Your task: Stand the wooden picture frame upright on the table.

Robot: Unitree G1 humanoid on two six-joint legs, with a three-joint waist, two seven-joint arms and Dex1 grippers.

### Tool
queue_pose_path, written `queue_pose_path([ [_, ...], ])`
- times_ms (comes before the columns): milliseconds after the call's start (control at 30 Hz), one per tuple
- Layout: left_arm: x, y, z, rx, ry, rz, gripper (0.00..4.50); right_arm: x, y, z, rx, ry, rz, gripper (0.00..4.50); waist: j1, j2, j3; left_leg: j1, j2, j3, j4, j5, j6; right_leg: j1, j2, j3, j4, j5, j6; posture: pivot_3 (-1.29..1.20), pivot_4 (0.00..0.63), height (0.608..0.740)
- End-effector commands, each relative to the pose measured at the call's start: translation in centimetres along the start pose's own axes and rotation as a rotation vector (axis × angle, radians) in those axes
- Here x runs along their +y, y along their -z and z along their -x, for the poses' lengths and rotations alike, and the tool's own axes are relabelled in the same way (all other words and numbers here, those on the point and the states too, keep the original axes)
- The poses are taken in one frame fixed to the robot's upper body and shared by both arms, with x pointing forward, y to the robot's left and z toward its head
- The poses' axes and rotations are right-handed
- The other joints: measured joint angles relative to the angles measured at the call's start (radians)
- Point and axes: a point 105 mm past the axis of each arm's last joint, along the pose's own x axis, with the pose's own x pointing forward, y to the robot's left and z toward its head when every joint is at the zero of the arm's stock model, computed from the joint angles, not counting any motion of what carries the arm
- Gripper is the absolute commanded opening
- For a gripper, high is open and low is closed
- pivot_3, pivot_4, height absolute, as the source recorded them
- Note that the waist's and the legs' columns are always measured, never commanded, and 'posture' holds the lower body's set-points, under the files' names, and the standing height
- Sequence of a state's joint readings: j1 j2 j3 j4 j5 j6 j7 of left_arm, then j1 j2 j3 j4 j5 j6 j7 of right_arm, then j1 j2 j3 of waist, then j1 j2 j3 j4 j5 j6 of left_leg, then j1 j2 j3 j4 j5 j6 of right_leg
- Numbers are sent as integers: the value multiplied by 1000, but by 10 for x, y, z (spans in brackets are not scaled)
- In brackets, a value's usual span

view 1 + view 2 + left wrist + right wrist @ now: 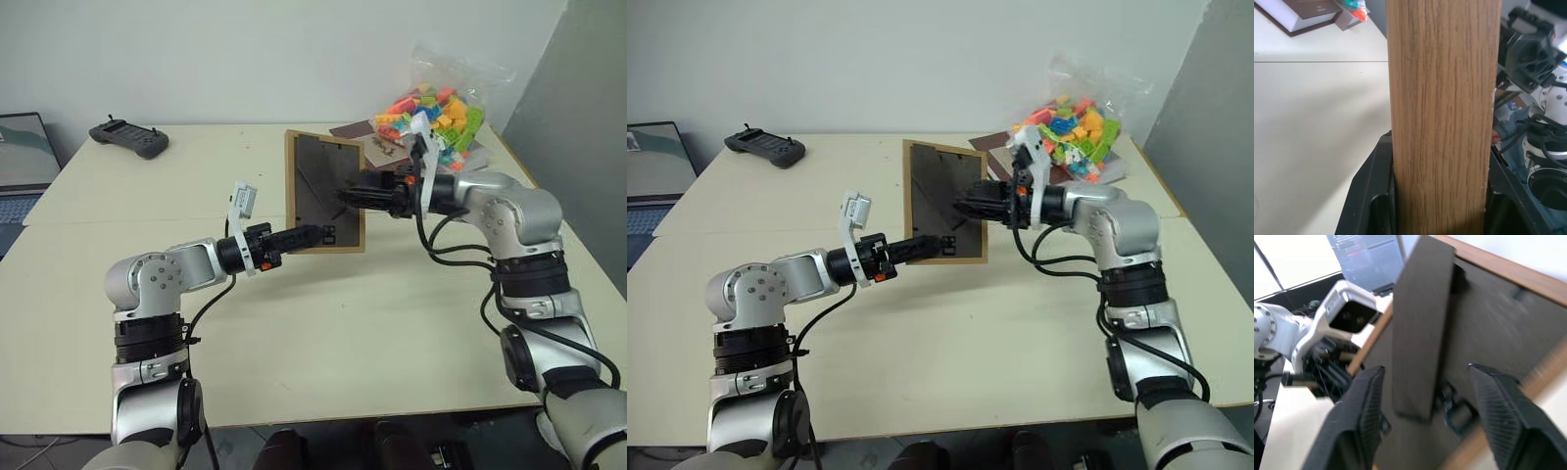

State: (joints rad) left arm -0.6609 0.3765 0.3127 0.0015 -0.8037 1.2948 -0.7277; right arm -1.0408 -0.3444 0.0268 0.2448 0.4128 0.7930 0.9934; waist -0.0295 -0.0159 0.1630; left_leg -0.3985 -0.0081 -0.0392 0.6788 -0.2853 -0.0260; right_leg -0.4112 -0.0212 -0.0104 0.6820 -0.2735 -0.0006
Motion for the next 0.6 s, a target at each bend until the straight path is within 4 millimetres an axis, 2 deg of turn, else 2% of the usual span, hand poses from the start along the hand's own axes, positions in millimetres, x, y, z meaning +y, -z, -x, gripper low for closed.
queue_pose_path([
  [33, -18, -13, -2, -50, 58, -78, 1286, -1, -10, -12, -24, 19, 53, 3965, 0, 0, 0, 0, 0, 0, 0, 0, 0, 0, 0, 0, 0, 0, 0, 0, 150, 740],
  [133, -17, -14, -2, -55, 52, -78, 1286, 17, -17, -21, -45, -65, 66, 4459, 0, 0, 0, 0, 0, 0, 0, 0, 0, 0, 0, 0, 0, 0, 0, 0, 150, 740],
  [233, -16, -15, 1, -61, 43, -74, 1286, 35, -23, -18, -55, -162, 74, 4459, 1, 0, 0, -1, 0, 0, 0, 0, 0, -1, 0, 0, 0, 0, 0, 0, 150, 740],
  [367, -12, -13, 5, -59, 25, -65, 1286, 56, -25, 0, -45, -266, 62, 4459, 4, 0, 0, -1, 0, 0, 0, 0, 0, 0, -1, -1, -1, 0, 0, 0, 150, 740],
  [500, -10, -9, 8, -50, 14, -49, 1286, 60, -22, 17, -20, -281, 38, 4459, 3, 0, 0, -1, 0, 0, 0, 0, 0, 0, -1, -1, -1, 0, 0, 0, 150, 740],
  [600, -11, -6, 9, -39, 19, -26, 1286, 49, -19, 29, -11, -213, -1, 4459, 2, 0, 0, -1, 0, 0, 0, 0, 0, 0, -1, -1, 0, 0, 0, 0, 150, 740],
])
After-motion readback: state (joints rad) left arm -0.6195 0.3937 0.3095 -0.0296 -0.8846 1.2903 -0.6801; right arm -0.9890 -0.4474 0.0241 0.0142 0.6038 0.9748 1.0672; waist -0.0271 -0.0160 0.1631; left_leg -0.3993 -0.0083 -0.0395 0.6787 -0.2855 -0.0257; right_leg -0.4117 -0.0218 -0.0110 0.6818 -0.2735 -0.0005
